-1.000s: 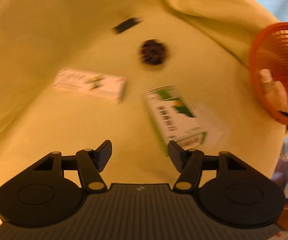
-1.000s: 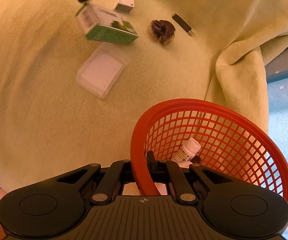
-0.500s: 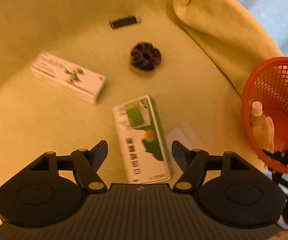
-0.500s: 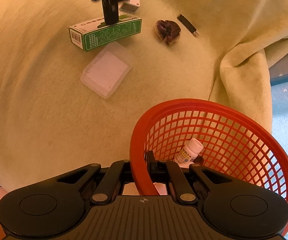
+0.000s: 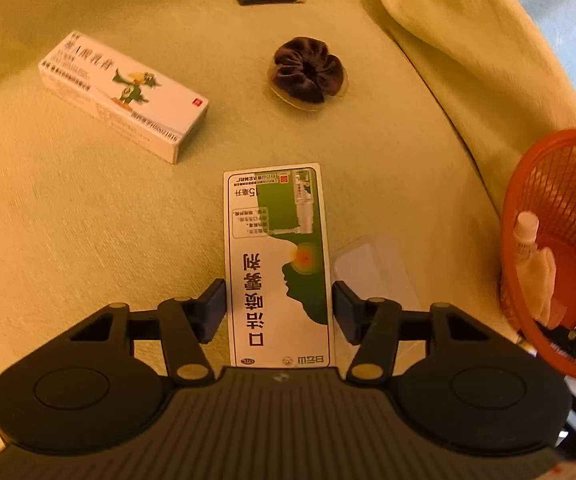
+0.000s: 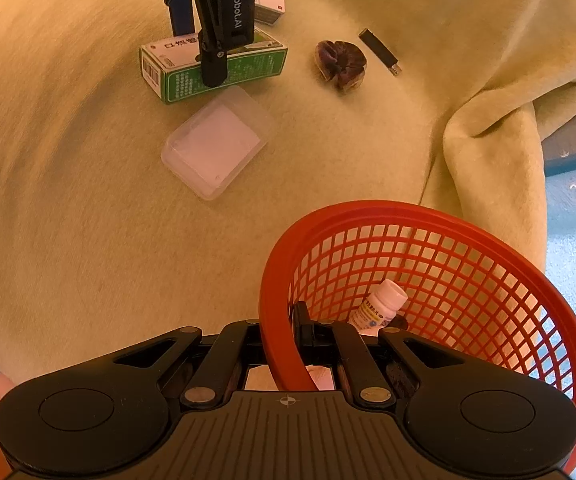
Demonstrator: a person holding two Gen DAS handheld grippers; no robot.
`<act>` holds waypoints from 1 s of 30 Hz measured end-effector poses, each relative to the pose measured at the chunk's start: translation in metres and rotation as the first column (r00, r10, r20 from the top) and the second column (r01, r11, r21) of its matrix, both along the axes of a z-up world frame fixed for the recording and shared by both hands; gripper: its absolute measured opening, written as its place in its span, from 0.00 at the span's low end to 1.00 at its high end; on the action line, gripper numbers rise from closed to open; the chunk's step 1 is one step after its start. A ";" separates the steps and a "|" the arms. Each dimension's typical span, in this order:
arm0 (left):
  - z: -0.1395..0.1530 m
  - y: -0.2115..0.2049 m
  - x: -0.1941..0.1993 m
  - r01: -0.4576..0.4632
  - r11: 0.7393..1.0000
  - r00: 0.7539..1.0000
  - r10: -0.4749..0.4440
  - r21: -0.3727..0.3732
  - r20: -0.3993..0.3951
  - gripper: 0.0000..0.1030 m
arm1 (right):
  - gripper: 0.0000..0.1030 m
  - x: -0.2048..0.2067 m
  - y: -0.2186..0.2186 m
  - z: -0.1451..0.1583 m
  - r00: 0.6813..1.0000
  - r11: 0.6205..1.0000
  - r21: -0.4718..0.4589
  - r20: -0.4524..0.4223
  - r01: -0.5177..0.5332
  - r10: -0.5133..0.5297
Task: Organize objects
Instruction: 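Reach the left tool to the green-and-white medicine box and grasp it, then carry the green box with the left tool into the wastebasket and release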
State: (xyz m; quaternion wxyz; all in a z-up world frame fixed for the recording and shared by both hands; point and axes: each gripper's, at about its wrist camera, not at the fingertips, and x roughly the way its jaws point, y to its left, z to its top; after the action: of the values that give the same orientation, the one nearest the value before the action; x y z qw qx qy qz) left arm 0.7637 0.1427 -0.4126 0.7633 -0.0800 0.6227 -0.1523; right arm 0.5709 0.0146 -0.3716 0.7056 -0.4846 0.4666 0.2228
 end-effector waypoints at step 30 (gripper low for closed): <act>0.010 -0.003 -0.011 0.259 0.946 0.957 -0.279 0.197 0.080 0.48 | 0.01 -0.003 0.001 -0.005 1.000 1.000 -0.016 0.000 -0.018 0.018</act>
State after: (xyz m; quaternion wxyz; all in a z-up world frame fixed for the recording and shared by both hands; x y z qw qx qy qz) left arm 0.7528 0.1397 -0.4029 0.7716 0.0849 0.5976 -0.2007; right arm 0.5679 0.0156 -0.3762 0.6998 -0.4944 0.4638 0.2255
